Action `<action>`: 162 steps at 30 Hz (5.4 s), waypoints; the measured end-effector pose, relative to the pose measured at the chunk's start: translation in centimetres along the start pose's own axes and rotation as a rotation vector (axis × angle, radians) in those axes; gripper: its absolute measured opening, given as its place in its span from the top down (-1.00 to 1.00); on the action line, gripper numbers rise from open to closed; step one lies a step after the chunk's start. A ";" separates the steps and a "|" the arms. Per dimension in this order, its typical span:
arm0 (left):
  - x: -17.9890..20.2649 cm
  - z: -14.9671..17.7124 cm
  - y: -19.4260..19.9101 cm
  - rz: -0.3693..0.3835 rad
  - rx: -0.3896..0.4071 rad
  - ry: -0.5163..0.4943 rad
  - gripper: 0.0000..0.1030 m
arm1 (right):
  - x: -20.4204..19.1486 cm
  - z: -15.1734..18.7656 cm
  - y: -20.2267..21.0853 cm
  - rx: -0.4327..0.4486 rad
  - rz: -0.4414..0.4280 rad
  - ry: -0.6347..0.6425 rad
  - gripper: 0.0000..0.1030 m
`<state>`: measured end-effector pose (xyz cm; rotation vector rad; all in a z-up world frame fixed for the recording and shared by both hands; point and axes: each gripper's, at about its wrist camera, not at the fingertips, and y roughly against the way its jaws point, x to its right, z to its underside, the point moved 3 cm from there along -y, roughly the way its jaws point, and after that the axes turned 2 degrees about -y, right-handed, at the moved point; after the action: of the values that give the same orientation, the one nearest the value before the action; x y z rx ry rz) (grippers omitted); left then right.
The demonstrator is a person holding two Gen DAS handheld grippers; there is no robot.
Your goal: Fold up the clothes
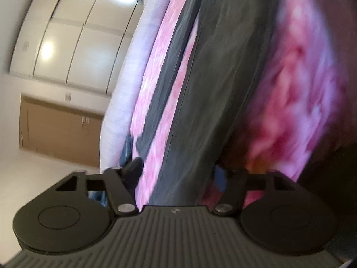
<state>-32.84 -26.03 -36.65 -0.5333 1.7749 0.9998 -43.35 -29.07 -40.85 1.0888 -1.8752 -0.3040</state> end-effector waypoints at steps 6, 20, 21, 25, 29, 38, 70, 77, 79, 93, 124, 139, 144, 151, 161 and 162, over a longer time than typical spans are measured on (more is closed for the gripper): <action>-0.1 1.4 -1.0 0.005 -0.030 0.026 0.00 | 1.6 4.5 -2.3 -0.073 0.123 0.120 -0.41; -1.6 1.2 -4.2 0.032 -0.089 -0.016 0.85 | 6.8 11.1 -8.7 -0.106 0.274 0.428 0.18; -1.8 1.2 -4.4 0.035 -0.086 -0.015 0.87 | 6.8 11.1 -8.9 -0.104 0.260 0.445 0.41; -3.9 1.1 -3.4 0.009 -0.064 0.008 0.91 | 7.9 10.8 -8.2 -0.106 0.237 0.440 0.74; -6.4 1.0 -2.0 0.000 -0.056 0.030 0.92 | 10.2 9.2 -6.0 -0.099 0.260 0.412 0.75; -9.7 0.9 1.4 0.066 -0.067 0.108 0.91 | 10.0 7.0 -2.6 -0.100 0.258 0.406 0.75; -20.2 -12.5 -40.5 0.537 -0.300 0.136 0.63 | 25.6 -7.9 -35.3 -0.247 -0.082 0.332 0.69; -19.1 -11.7 -40.0 0.462 -0.277 0.168 0.75 | 26.7 -7.9 -35.1 -0.252 -0.007 0.204 0.45; -19.6 -11.2 -39.4 0.466 -0.265 0.191 0.84 | 28.1 -8.1 -34.6 -0.247 -0.027 0.073 0.50; -20.1 -8.6 -42.4 0.520 -0.348 0.367 0.42 | 29.5 -8.6 -38.2 -0.310 0.031 -0.118 0.55; -22.5 1.1 -30.6 0.408 0.096 0.272 0.04 | 7.2 -21.2 -23.8 0.061 -0.053 -0.064 -0.05; -18.5 -1.9 -35.3 0.328 0.066 -0.041 0.57 | 3.7 -23.2 -24.7 0.083 -0.067 -0.069 -0.05; -22.2 -0.2 -32.5 0.288 0.040 0.112 0.61 | 3.8 -23.0 -23.2 0.112 -0.051 -0.079 -0.05; -17.5 0.8 -30.1 0.252 0.079 -0.043 0.19 | 2.8 -22.2 -22.4 0.109 -0.066 -0.103 -0.05; -11.9 0.2 -32.0 0.157 0.094 -0.355 0.93 | 2.3 -21.4 -22.5 0.078 -0.067 -0.115 -0.06; -12.7 0.3 -31.8 0.166 0.092 -0.319 0.94 | 2.3 -21.4 -22.4 0.080 -0.064 -0.113 -0.06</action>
<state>-4.18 -44.78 -37.44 -0.1587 1.5863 1.0465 -13.99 -39.21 -40.99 1.2094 -1.9691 -0.3356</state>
